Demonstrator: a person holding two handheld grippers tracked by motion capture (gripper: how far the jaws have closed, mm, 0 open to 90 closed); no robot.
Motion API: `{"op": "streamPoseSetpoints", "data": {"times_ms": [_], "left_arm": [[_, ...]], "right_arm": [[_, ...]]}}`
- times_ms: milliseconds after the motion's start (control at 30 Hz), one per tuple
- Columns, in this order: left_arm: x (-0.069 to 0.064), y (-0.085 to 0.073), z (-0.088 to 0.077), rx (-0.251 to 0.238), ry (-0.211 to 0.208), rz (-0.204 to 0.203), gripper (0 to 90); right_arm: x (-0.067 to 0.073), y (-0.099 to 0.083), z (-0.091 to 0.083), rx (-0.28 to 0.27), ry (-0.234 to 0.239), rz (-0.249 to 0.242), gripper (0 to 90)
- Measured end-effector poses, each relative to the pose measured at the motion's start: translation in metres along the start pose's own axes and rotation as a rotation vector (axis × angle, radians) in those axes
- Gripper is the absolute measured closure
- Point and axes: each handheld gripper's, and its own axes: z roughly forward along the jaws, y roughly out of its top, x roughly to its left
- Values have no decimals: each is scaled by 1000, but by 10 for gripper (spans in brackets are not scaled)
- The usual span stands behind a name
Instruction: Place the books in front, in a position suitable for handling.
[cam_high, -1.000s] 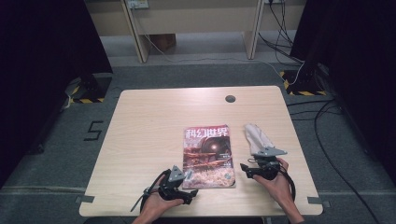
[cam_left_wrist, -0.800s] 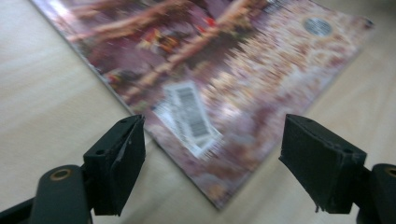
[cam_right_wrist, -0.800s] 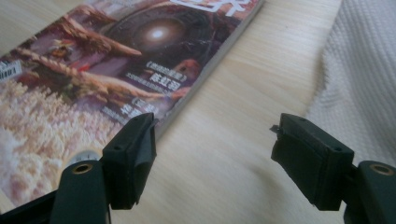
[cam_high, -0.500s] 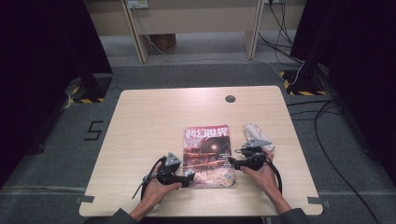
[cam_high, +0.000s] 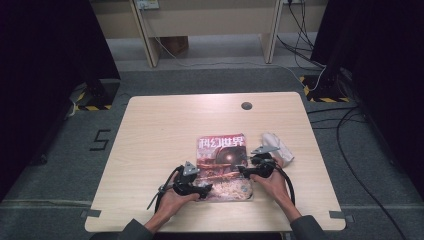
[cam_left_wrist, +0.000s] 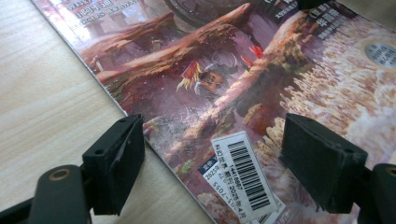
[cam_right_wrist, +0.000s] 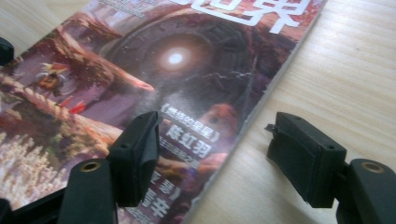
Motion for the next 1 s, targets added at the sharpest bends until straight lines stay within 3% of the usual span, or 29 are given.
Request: {"op": "streamPoseSetpoints", "data": {"times_ms": [100,600,800,1000], "left_arm": [[-4,0,0,4,-7,13,211],[-13,0,0,18,-13,29,199],[-17,-1,1,20,-19,41,199],[-22,-1,2,13,-24,54,199]], "right_arm": [[3,0,1,3,18,-14,364],[17,-9,-10,32,-36,-30,349],[20,-13,-16,40,-53,-63,349],[19,-15,-20,50,-60,-63,349]]}}
